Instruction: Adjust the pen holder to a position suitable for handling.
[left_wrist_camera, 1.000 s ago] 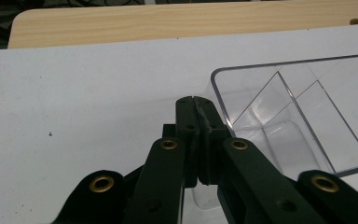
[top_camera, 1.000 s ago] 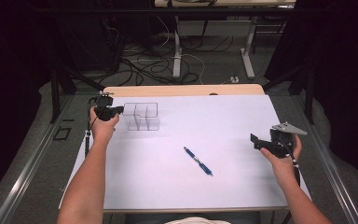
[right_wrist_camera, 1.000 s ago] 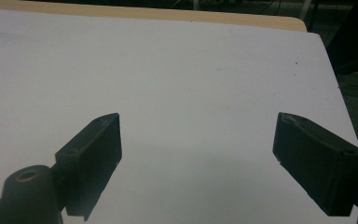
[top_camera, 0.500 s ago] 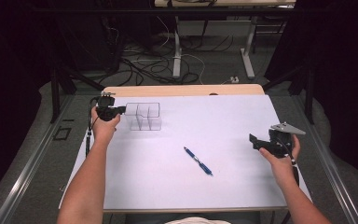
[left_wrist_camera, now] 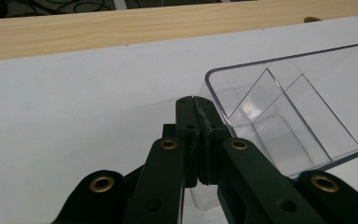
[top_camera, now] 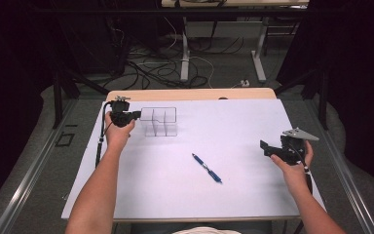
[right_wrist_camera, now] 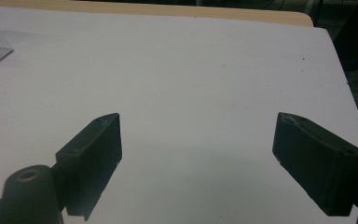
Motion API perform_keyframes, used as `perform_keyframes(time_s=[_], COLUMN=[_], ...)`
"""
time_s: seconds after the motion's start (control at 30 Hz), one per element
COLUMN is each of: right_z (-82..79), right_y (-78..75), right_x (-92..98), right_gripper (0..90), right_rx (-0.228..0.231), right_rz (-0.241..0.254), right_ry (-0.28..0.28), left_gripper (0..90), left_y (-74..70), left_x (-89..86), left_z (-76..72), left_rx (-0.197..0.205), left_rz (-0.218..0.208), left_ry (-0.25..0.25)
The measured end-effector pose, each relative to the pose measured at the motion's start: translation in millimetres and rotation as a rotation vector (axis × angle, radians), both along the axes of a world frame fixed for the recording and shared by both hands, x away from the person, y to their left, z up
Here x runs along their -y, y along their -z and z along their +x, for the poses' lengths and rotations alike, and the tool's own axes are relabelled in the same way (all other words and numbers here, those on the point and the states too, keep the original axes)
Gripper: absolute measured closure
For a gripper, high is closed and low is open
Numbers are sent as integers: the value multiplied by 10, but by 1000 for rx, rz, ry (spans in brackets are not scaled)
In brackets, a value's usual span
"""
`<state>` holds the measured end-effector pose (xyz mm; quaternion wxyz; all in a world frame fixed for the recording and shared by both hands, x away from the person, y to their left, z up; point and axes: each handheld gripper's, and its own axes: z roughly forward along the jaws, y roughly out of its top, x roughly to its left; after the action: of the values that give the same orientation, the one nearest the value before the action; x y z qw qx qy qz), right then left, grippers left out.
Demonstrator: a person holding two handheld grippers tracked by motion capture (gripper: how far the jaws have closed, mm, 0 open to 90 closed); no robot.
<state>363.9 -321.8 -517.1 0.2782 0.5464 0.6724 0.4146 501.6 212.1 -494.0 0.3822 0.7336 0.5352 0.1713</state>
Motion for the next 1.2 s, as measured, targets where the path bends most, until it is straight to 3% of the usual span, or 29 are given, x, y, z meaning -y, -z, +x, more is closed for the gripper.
perform_keyframes(time_s=[0.53,0.73,1.2], right_z=[8,7,9], right_y=[5,4,5], right_x=[-7,-3,2], right_gripper=[152,152,152], right_rx=[-8,-11,-8], right_rz=[1,-5,4], right_ry=[0,1,0], left_gripper=[900,900,900], left_y=[52,66,49], left_x=[333,483,879], left_z=[-9,-15,-24], left_rx=[-5,-4,-4], left_rz=[-66,-46,-61], left_ry=[35,56,117])
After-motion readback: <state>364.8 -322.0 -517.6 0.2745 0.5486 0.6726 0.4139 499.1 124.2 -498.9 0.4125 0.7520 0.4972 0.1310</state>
